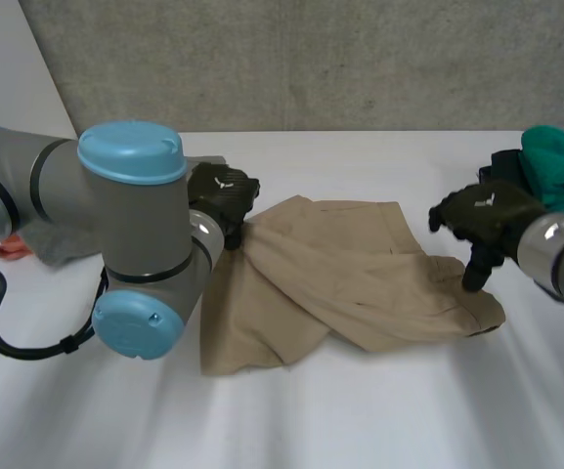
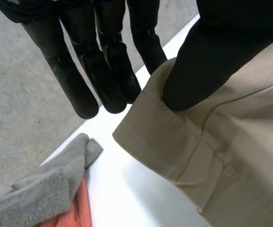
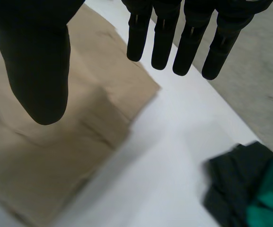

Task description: Fold the laundry.

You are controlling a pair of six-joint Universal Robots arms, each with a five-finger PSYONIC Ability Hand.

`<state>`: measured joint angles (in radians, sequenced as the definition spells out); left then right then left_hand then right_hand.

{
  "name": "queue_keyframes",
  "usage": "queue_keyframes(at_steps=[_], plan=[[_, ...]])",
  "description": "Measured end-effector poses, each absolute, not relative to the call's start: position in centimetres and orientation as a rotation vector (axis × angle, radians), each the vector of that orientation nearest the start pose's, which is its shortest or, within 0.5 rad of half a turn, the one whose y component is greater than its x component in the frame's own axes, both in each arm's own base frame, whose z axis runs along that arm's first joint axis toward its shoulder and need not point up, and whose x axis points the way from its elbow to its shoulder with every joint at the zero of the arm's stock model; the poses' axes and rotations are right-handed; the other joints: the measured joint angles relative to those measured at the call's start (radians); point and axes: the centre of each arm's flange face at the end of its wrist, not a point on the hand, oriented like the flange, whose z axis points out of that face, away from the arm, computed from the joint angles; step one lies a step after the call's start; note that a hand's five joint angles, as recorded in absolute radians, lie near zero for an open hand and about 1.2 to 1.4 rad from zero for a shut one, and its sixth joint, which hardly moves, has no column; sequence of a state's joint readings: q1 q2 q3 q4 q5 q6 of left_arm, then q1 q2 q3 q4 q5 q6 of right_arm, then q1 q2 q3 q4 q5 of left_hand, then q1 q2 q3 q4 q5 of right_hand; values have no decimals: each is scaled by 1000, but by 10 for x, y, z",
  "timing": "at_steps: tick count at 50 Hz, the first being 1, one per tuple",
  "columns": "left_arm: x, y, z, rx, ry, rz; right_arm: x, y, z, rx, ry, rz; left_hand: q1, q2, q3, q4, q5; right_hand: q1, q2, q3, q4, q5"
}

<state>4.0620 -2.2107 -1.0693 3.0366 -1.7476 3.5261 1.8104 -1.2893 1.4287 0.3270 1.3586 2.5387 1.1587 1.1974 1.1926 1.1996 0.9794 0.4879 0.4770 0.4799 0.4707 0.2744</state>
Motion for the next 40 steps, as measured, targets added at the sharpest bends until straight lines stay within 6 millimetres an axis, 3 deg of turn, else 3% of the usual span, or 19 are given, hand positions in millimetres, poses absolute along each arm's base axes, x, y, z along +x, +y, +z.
queue_keyframes(at_steps=[3, 5, 6, 11, 15, 19, 22, 25, 29, 34, 40], plan=[[-345, -265, 209, 1085, 2257, -1934, 220, -254, 235, -1275, 2317, -1613, 0, 0, 0, 0, 0, 0, 0, 0, 0, 0], [-344, -265, 208, 1085, 2261, -1926, 219, -250, 233, -1284, 2309, -1604, 0, 0, 0, 0, 0, 0, 0, 0, 0, 0], [-342, -265, 206, 1082, 2268, -1913, 218, -234, 222, -1338, 2280, -1576, 0, 0, 0, 0, 0, 0, 0, 0, 0, 0], [-339, -268, 203, 1072, 2277, -1895, 217, -219, 196, -1422, 2247, -1595, 0, 0, 0, 0, 0, 0, 1, 1, 1, 8], [-337, -267, 201, 1071, 2283, -1885, 217, -222, 175, -1440, 2259, -1626, 0, 0, 0, 0, 0, 26, 38, 39, 52, 76], [-336, -263, 202, 1075, 2291, -1878, 215, -235, 152, -1427, 2317, -1658, 0, 0, 0, 0, 0, 274, 322, 315, 322, 343], [-334, -258, 206, 1073, 2301, -1880, 213, -243, 144, -1412, 2350, -1691, 0, 0, 0, 0, 0, 468, 618, 607, 616, 630], [-330, -248, 213, 1070, 2320, -1881, 211, -249, 146, -1396, 2359, -1748, 0, 0, 0, 0, 0, 562, 694, 686, 698, 713], [-322, -228, 227, 1091, 2341, -1871, 210, -255, 181, -1362, 2295, -1940, 0, 0, 0, 0, 0, 593, 700, 702, 725, 735], [-308, -188, 257, 1160, 2351, -1851, 208, -247, 252, -1336, 2175, -2151, 0, 0, 0, 0, 0, 593, 700, 707, 726, 735], [-288, -142, 306, 1219, 2301, -1935, 204, -222, 324, -1362, 2127, -2144, 0, 1, 0, 0, 0, 593, 702, 713, 729, 735]])
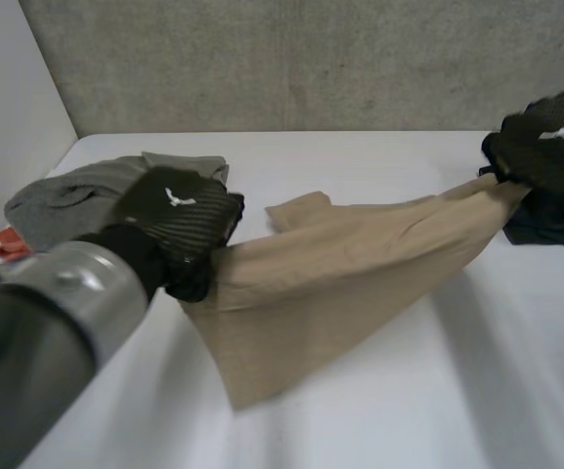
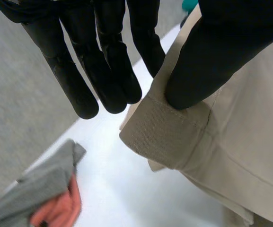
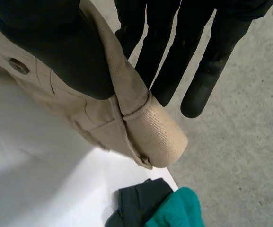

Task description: Fold the laundry.

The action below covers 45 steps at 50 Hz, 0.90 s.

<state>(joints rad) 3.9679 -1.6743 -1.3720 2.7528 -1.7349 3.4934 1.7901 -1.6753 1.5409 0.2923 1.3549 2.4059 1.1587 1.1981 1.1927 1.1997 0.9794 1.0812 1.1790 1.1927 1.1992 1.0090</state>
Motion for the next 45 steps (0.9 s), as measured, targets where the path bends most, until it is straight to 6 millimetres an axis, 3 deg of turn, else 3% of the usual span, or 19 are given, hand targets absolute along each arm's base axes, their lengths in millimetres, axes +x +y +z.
queue_keyframes(at_steps=[5, 8, 12, 16, 17, 22, 26, 29, 32, 38, 41, 45], plan=[[-276, -120, 337, 1249, 2203, -2031, 200, -209, 358, -1398, 2135, -2073, 0, 0, 0, 0, 8, 5, 3, 1, 1, 0], [-274, -116, 341, 1279, 2154, -2038, 199, -211, 359, -1432, 2161, -2020, 0, 0, 0, 0, 8, 14, 3, 1, 1, 0], [-282, -125, 322, 1354, 2147, -1936, 202, -226, 336, -1513, 2230, -1876, 0, 0, 0, 0, 8, 14, 3, 1, 1, 0], [-298, -144, 287, 1424, 2190, -1774, 211, -244, 296, -1626, 2302, -1685, 0, 0, 0, 0, 8, 14, 3, 1, 1, 0], [-305, -154, 273, 1438, 2207, -1723, 215, -250, 283, -1661, 2322, -1629, 0, 0, 0, 0, 8, 14, 3, 1, 1, 0], [-327, -194, 245, 1408, 2224, -1676, 227, -273, 253, -1724, 2367, -1576, 0, 0, 1, 0, 8, 14, 3, 1, 1, 1], [-347, -248, 247, 1279, 2144, -1833, 239, -304, 247, -1700, 2350, -1758, 0, 0, 2, 0, 8, 24, 3, 1, 1, 1], [-358, -283, 270, 1143, 2004, -2037, 247, -331, 262, -1611, 2268, -2037, 0, 1, 2, 1, 8, 27, 3, 1, 1, 1], [-367, -315, 318, 916, 1746, -2318, 255, -358, 296, -1428, 2074, -2441, 0, 1, 2, 1, 8, 28, 3, 1, 1, 1], [-366, -329, 393, 564, 1335, -2625, 261, -375, 367, -1026, 1575, -3024, 0, 1, 2, 1, 8, 28, 3, 1, 1, 1], [-365, -325, 406, 501, 1260, -2671, 266, -370, 387, -912, 1396, -3133, 0, 1, 2, 1, 8, 28, 3, 1, 1, 10], [-363, -320, 395, 534, 1300, -2648, 273, -363, 387, -895, 1333, -3132, 0, 1, 2, 1, 20, 28, 3, 1, 1, 12]])
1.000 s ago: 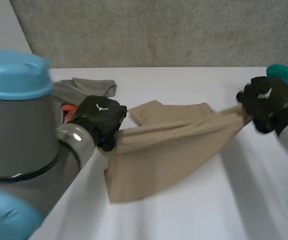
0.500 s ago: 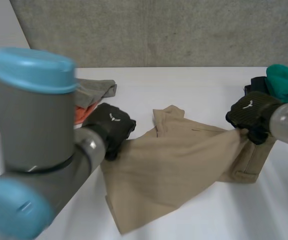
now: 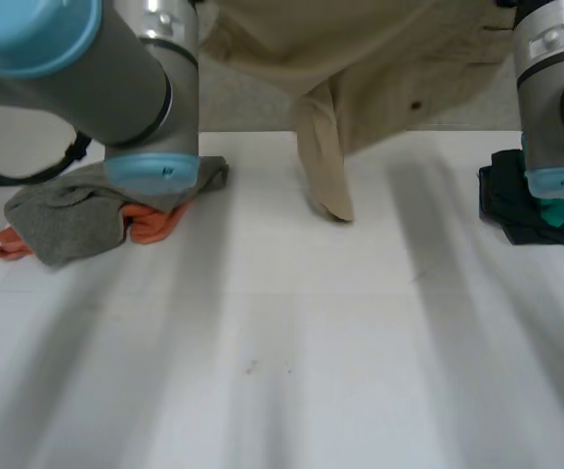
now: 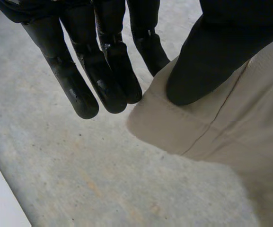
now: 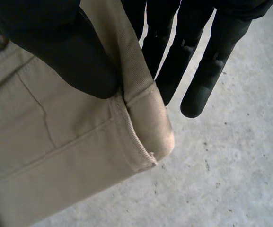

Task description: Fold the laundry.

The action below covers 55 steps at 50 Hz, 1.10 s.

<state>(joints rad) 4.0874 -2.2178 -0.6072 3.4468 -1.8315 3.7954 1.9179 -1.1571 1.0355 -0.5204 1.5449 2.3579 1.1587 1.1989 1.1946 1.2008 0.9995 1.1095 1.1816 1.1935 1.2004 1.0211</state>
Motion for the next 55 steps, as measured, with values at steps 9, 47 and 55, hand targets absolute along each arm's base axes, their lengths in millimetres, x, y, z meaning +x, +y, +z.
queue_keyframes(at_steps=[9, 47, 55], plan=[[-352, -305, 310, 755, 1613, -2423, 280, -361, 304, -1132, 1687, -2802, 0, 1, 1, 2, 2, 0, 4, 4, 0, 0], [-270, -124, 313, 1312, 2002, -1941, 215, -211, 329, -1727, 2277, -2033, 0, 1, 2, 3, 2, 0, 10, 4, 0, 0], [-308, -163, 228, 1456, 2127, -1627, 224, -244, 244, -1851, 2455, -1584, 0, 1, 2, 3, 8, 0, 10, 4, 0, 0]])
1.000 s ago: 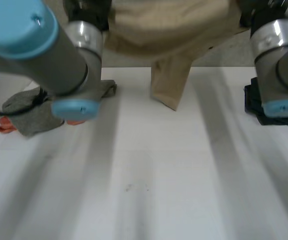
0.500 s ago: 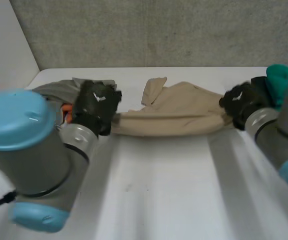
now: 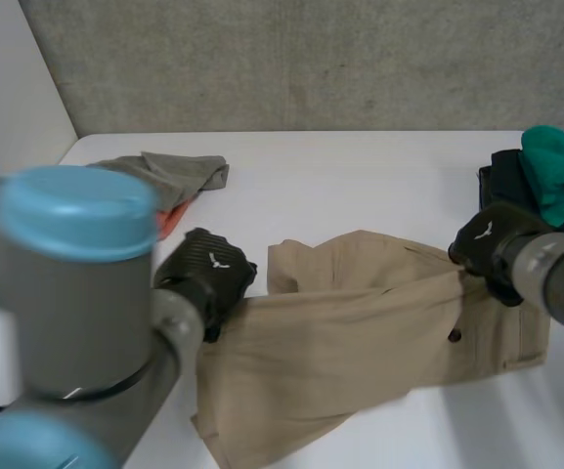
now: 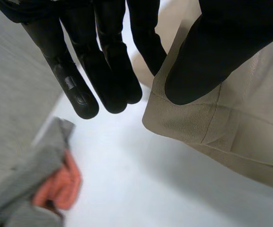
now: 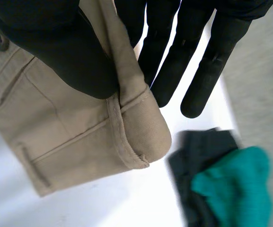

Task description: Fold the laundry.

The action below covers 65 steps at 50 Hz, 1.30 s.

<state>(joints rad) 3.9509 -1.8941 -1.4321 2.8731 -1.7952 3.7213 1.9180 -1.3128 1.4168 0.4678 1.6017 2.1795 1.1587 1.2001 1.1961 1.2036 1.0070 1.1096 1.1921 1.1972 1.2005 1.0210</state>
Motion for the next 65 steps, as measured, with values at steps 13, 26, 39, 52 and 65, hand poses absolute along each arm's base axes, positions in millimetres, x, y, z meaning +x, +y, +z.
queue_keyframes(at_steps=[13, 26, 39, 52, 65], plan=[[-368, -281, 256, 1216, 1851, -1945, 262, -351, 283, -1545, 2226, -2415, 0, 0, 0, 0, 0, 0, 0, 0, 0, 0], [-373, -287, 433, 538, 1160, -2693, 298, -363, 400, -940, 1204, -3307, 0, 0, 0, 1, 0, 0, 0, 0, 0, 0], [-366, -280, 317, 868, 1511, -2385, 307, -359, 300, -1289, 1614, -2913, 0, 2, 2, 1, 0, 0, 0, 0, 0, 0], [-329, -239, 200, 1075, 1964, -2040, 276, -310, 184, -1663, 2255, -2059, 0, 2, 2, 1, 0, 0, 0, 0, 0, 0], [-284, -119, 180, 1483, 2181, -1591, 223, -206, 176, -1947, 2483, -1267, 0, 2, 2, 1, 0, 0, 0, 0, 0, 0]])
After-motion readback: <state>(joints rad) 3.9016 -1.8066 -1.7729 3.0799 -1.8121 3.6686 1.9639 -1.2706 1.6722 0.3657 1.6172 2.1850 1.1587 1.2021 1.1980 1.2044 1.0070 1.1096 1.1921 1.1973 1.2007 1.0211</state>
